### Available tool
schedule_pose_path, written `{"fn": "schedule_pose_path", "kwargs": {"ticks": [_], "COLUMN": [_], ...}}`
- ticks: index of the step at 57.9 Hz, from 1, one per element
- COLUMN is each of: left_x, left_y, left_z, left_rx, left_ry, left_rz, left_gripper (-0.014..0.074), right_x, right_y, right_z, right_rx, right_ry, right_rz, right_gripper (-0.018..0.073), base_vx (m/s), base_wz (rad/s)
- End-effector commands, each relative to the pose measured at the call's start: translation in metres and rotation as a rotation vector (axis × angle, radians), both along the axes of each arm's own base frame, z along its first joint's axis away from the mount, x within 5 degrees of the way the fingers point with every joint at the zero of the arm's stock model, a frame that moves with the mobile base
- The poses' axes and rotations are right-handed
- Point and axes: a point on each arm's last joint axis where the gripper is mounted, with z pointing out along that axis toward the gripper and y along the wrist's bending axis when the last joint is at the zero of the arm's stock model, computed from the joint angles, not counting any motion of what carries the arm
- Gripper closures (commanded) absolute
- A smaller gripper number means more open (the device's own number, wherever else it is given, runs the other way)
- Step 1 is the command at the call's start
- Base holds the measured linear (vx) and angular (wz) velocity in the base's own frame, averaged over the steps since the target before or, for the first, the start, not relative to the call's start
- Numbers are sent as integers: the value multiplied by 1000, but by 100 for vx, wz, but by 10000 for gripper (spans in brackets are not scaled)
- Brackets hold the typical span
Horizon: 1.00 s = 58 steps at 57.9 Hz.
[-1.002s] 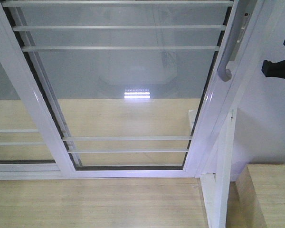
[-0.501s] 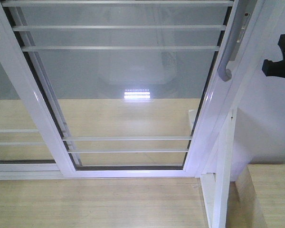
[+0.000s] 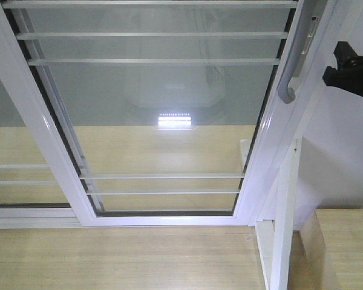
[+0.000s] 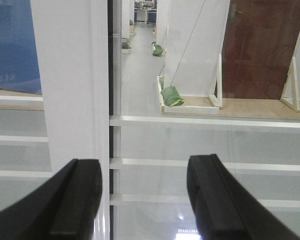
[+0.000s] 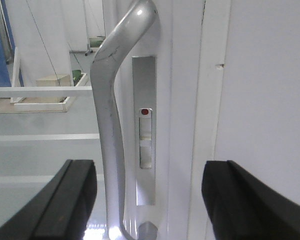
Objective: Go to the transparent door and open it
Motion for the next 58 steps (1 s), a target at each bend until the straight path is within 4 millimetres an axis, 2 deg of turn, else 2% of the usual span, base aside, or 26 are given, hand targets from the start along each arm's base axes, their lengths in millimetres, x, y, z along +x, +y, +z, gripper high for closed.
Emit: {"fn": "schedule_pose_path", "kwargs": {"ticks": [1,21,35,48,54,58], "left_x": [-2,-2,-2,-2,-2,-2], "left_y": [0,0,0,0,0,0], "left_z": [22,18,18,19,19,19], "left_rx": [-10,-10,-10,-10,-10,-10], "left_ry": [-120,-74,-73,-78,-80,-81], "left_rz": [4,1,1,1,1,1], "left_gripper": [94,94,94,94,94,94], "right_x": [13,83,121,144,145,144], "right_y": [3,13,15,17,18,19], "right_z": [24,10,-3,-17,-18,-18], "right_rx": [-29,-26,7,13,8,-8], "right_ry": [-203,-201,-193,-190,-211,-212], "right_rz": [31,105,106,115,124,140], "right_gripper": [35,35,35,48,111,188], "base_vx": [0,0,0,0,0,0], "base_wz": [0,0,0,0,0,0]}}
